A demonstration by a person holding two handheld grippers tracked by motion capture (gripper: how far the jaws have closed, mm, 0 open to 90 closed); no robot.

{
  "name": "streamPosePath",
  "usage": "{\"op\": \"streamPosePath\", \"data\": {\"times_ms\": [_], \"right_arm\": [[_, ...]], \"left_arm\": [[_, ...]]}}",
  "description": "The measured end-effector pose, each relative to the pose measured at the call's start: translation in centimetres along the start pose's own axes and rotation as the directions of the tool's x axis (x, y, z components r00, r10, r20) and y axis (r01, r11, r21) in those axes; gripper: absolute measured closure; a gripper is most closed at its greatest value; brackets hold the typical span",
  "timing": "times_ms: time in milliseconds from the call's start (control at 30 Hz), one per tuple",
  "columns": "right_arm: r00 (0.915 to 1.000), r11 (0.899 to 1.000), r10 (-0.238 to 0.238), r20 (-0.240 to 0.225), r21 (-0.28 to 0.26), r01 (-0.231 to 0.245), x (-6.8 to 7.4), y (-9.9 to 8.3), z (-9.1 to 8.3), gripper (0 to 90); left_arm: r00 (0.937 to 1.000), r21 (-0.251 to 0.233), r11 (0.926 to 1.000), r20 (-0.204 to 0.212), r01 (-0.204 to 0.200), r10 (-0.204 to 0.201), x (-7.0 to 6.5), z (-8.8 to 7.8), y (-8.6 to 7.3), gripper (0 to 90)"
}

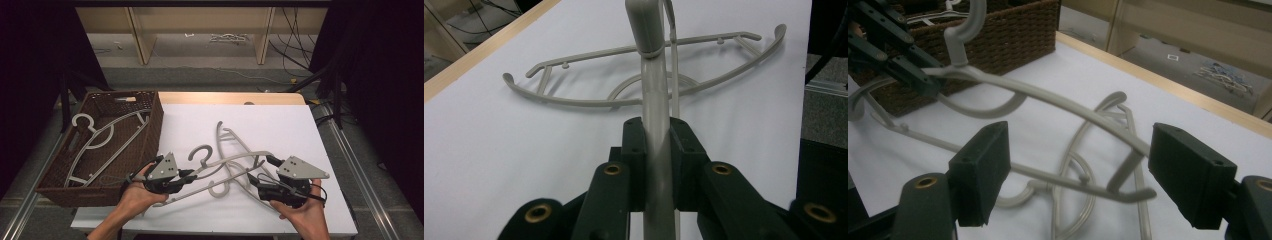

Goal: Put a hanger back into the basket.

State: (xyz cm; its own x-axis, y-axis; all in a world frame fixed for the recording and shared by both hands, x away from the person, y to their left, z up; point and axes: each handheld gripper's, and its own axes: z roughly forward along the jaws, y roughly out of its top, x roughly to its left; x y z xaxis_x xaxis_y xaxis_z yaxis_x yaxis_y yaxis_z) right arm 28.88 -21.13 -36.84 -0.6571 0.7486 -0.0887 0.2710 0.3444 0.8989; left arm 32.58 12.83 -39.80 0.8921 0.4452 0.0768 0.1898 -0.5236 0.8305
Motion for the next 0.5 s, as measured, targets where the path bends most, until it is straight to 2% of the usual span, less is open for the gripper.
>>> {"op": "streamPosePath", "data": {"times_ms": [67, 200, 233, 333, 400, 433, 500], "right_arm": [[0.9999, 1.000, 0.014, 0.007, 0.002, -0.014, 0.0, -0.6, -0.2, 25.9], [0.9985, 0.998, 0.051, 0.019, 0.030, -0.052, -0.2, -2.2, -0.4, 25.6], [0.9980, 0.997, 0.059, 0.025, 0.041, -0.060, -0.2, -2.7, -0.4, 25.0], [0.9977, 0.996, 0.064, 0.023, 0.060, -0.065, -0.2, -4.2, 0.0, 24.5], [0.9971, 0.994, 0.074, 0.020, 0.085, -0.075, -0.3, -5.0, 0.2, 24.5], [0.9970, 0.993, 0.075, 0.022, 0.088, -0.077, -0.3, -5.2, 0.2, 24.5], [0.9968, 0.993, 0.077, 0.020, 0.093, -0.079, -0.3, -5.4, 0.3, 24.4]], "left_arm": [[0.9998, -0.012, 0.9997, -0.009, 0.020, -0.020, 0.1, -0.1, 0.0, 79.5], [0.9981, -0.019, 0.9980, 0.008, 0.061, -0.061, 0.6, -0.5, 0.3, 79.5], [0.9967, -0.023, 0.9964, -0.002, 0.082, -0.082, 0.5, -0.6, 0.3, 79.5], [0.9959, -0.028, 0.9955, -0.003, 0.091, -0.091, 0.7, -1.1, 0.8, 79.5], [0.9917, -0.047, 0.9906, 0.012, 0.128, -0.128, 0.7, -1.6, 1.2, 79.5], [0.9920, -0.045, 0.9910, 0.011, 0.126, -0.125, 0.9, -1.9, 1.4, 79.5], [0.9866, -0.056, 0.9851, 0.023, 0.162, -0.161, 1.1, -2.6, 1.9, 79.5]]}}
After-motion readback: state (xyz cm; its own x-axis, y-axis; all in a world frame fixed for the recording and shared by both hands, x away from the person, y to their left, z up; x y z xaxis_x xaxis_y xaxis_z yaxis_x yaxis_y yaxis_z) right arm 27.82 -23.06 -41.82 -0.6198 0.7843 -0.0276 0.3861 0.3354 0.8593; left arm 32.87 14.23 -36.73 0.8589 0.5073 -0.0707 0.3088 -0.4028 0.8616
